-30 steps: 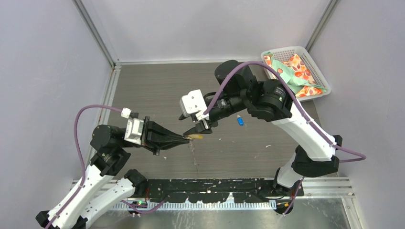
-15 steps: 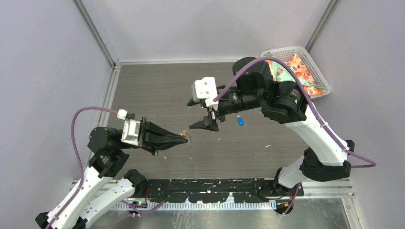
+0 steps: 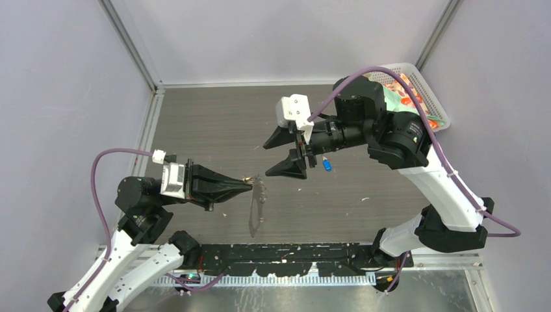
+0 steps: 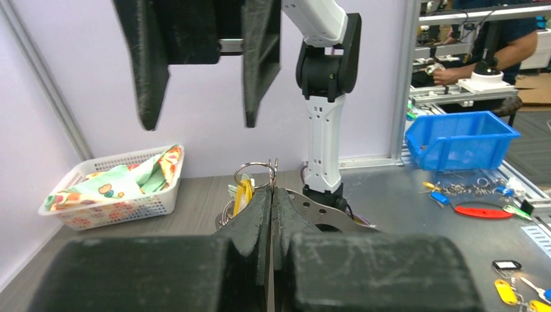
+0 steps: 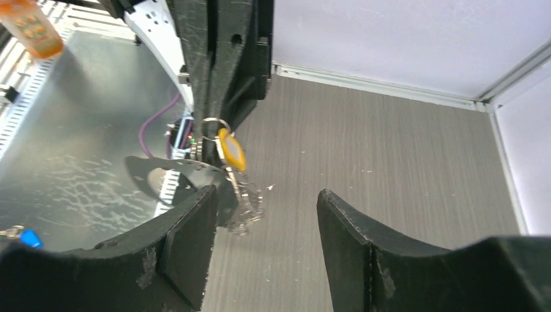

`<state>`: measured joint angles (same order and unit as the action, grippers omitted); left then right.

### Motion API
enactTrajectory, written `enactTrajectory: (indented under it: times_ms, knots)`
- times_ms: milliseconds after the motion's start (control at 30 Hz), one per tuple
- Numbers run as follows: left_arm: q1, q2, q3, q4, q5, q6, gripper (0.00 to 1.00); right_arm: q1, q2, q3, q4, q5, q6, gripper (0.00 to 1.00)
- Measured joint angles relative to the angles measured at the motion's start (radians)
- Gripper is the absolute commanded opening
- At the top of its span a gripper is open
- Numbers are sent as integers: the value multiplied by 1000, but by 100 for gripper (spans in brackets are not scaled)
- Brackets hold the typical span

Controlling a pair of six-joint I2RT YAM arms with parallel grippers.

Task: Put the keys on the keyring
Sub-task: Adjust the key on the keyring.

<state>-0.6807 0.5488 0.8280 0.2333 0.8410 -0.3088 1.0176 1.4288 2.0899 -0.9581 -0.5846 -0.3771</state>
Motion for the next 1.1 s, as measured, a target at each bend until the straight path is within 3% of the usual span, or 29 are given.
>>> enactTrajectory:
  times_ms: [367,1100]
  knots:
    - [0,-4,0,-29,-119,34,0,5,49,52,-20,-42,154,52]
    - [0,3,-2,-52,-171,54,0,35,56,-10,39,-51,166,36]
